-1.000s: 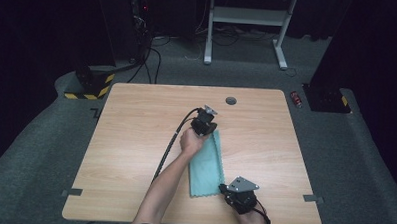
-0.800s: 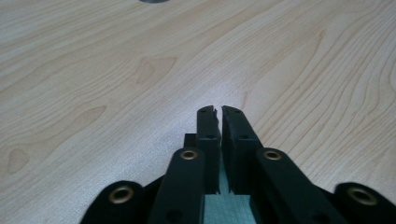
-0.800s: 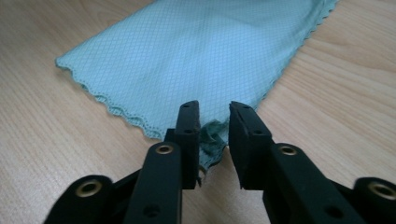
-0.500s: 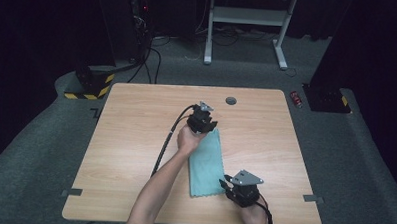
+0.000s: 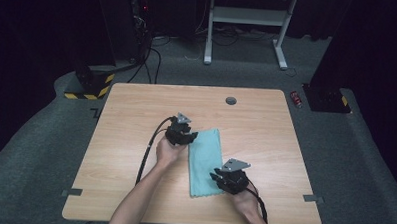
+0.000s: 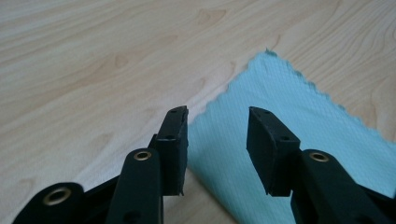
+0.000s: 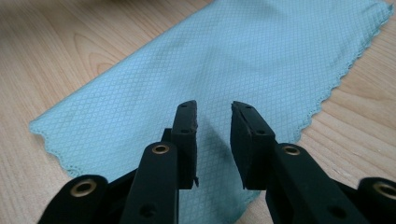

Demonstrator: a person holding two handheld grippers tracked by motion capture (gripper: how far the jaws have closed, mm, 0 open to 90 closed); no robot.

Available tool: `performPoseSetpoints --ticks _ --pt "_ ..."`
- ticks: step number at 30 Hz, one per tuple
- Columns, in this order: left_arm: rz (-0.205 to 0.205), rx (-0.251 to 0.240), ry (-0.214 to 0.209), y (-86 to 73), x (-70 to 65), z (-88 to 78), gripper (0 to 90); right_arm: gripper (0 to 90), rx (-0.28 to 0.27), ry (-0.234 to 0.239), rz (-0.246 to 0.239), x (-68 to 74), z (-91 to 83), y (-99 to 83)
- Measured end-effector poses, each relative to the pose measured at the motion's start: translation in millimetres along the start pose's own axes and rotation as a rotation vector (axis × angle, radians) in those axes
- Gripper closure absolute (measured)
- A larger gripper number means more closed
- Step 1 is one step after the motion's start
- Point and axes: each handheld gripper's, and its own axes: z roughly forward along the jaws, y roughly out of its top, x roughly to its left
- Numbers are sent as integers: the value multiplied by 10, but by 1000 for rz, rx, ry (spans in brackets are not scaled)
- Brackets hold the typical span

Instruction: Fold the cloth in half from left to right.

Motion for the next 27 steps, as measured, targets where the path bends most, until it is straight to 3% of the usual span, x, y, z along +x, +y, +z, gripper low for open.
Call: performPoseSetpoints --ticks 7,11,20,27 --pt "15 16 26 -86 -67 -31 573 679 27 -1 11 -22 22 -16" --pt "16 44 59 -139 -12 -9 571 654 35 -4 2 -15 19 -28" --pt "-11 73 86 -219 83 11 561 621 32 -8 -15 -5 4 -53" --pt "-13 33 52 -207 21 -138 537 615 17 -9 -5 -5 -2 -78"
